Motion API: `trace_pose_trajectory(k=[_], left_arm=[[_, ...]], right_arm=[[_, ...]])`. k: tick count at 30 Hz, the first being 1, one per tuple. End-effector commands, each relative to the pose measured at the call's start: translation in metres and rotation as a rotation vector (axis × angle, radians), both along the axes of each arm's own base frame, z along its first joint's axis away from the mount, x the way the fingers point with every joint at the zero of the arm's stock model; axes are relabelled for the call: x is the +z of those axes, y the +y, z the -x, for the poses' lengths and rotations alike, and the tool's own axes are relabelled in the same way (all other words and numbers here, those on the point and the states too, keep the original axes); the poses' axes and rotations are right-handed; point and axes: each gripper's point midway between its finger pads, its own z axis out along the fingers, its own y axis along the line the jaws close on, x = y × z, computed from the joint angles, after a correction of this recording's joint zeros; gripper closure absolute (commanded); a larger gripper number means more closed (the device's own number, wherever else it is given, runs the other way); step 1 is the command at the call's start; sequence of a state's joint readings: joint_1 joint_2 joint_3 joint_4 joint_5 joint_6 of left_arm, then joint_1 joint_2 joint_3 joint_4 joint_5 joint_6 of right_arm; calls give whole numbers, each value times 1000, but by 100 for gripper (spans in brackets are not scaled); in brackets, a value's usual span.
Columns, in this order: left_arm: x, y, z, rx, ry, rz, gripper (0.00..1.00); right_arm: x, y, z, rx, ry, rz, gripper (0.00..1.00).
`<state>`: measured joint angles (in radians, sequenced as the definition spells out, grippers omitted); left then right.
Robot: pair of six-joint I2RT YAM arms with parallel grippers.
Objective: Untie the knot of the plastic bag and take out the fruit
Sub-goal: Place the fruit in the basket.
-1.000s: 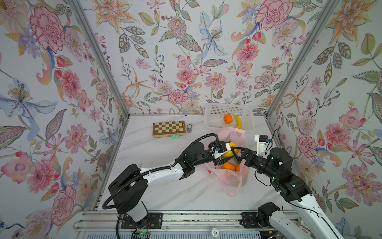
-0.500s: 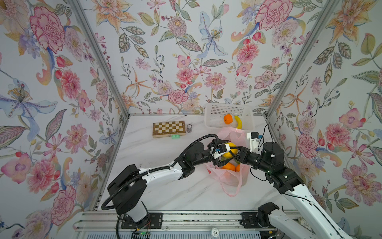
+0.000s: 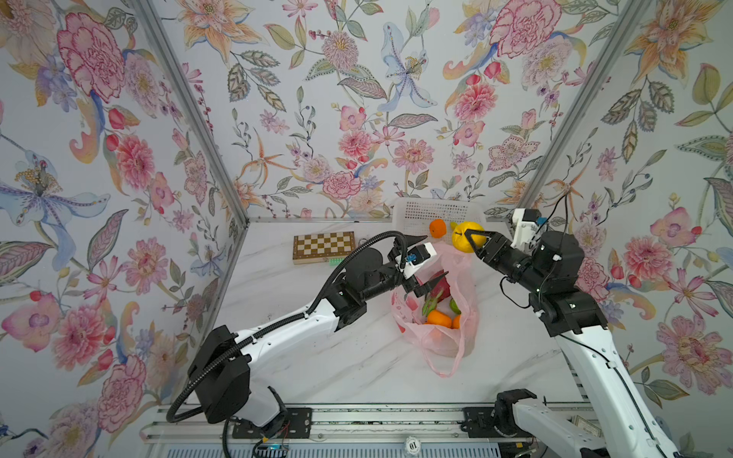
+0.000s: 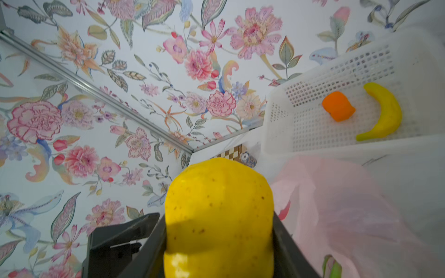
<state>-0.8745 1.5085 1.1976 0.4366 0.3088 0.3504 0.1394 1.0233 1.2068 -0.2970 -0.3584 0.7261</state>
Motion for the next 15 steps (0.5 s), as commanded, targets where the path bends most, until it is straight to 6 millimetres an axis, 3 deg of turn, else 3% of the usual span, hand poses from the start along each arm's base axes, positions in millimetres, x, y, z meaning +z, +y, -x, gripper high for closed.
trace_pose_trajectory(k=[1,6,12,15], left_arm=[[-8,-3,-29,36,71,-52,1],[-21,-28,-57,-41,146,-131,2],[-36,-62,-73,-134,191,-216,4],[-45,-71,-78,-162,216,-238,8]], right_arm=[[18,-21,-29,-19,-24,-10,65],[6,-55,-89,-72,30,-6,65],[-41,-88,-163,-130,139,67,64],[-67,-93,-197,-131,184,94,63]])
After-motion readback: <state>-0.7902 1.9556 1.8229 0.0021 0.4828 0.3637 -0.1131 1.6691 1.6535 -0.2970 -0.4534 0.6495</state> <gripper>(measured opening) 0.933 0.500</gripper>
